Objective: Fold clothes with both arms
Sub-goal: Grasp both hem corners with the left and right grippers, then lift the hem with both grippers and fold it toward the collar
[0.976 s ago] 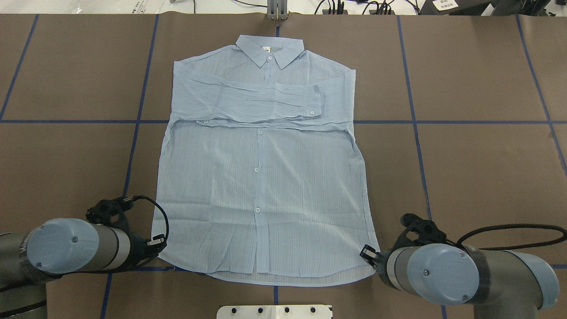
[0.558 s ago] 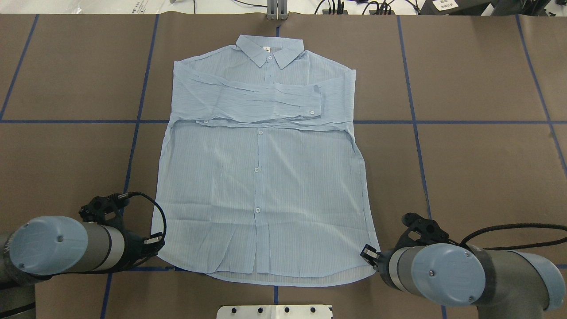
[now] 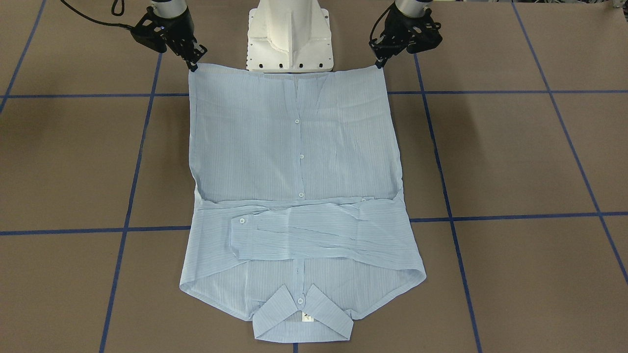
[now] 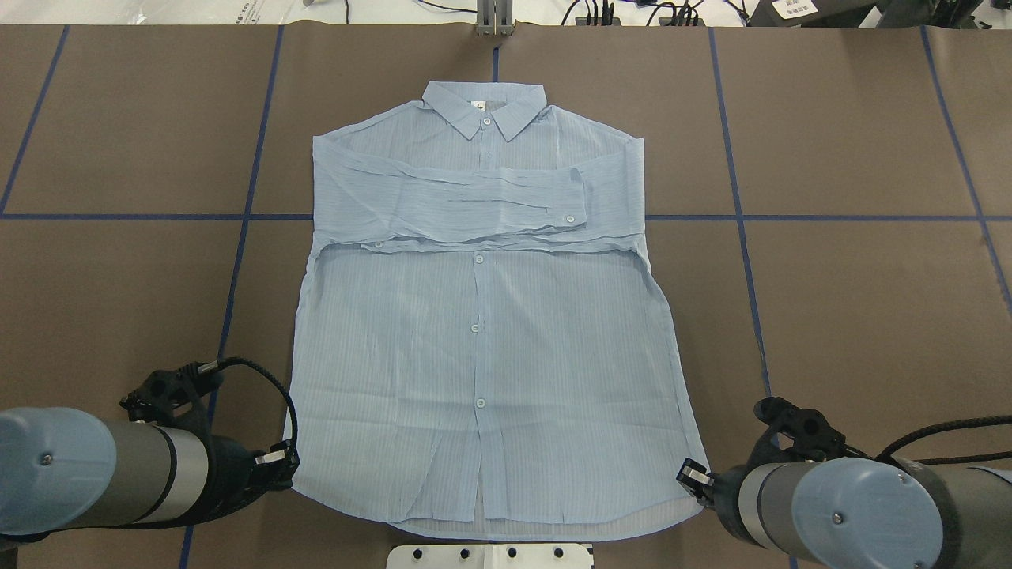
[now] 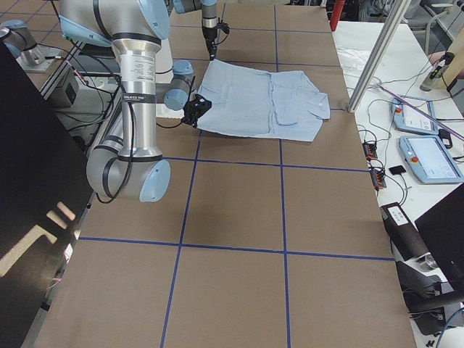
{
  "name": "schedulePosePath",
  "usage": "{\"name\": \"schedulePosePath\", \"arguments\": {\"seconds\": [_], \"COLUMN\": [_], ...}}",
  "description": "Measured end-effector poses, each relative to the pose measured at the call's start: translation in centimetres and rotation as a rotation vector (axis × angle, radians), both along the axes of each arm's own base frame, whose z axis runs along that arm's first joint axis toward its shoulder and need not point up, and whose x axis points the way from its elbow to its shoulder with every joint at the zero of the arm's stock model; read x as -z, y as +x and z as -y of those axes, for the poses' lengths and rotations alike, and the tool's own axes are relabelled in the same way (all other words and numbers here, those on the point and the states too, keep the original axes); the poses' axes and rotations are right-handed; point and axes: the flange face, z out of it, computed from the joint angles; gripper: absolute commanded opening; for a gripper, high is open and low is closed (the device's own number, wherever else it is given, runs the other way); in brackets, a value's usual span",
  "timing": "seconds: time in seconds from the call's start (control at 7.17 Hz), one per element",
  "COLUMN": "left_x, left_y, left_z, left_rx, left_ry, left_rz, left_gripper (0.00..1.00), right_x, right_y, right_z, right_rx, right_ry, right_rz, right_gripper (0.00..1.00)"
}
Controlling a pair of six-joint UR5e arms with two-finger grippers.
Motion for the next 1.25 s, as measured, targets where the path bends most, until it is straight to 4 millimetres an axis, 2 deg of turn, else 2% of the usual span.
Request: {"name": "schedulePosePath", "arguments": {"seconds": [0.14,0.42,0.56,0.7,0.84,0.98,1.25], "left_x": [1.2,2.4,3.7,5.0,5.9,6.1,6.3], "left_y": [-0.7,-1.2,-1.8,-3.0,-4.7,-6.6,-9.9], "left_z": [-0.6,-0.1,1.6,4.1,6.9,9.8,14.2], "left_rx": [-0.015,-0.004,0.035,0.081,0.127,0.172,0.213], "left_ry": [-0.016,-0.041,-0.031,0.006,0.060,0.088,0.110], "left_rz": [-0.021,-0.028,-0.053,-0.079,-0.092,-0.086,-0.044], "left_gripper": [0.00,0.00,0.00,0.00,0.00,0.00,0.00], "right_x": [0.4,1.7,2.8,4.1,5.3,6.4,8.1], "right_y": [0.8,2.2,2.7,3.8,5.8,7.9,10.4], "right_z": [-0.1,1.8,3.7,6.3,9.5,12.1,15.6], "right_rx": [-0.001,-0.049,-0.087,-0.126,-0.162,-0.198,-0.270], "right_ry": [0.001,0.006,0.005,-0.011,-0.038,-0.052,-0.053], "right_rz": [0.008,0.038,0.065,0.101,0.138,0.170,0.192], "right_gripper": [0.00,0.00,0.00,0.00,0.00,0.00,0.00]}}
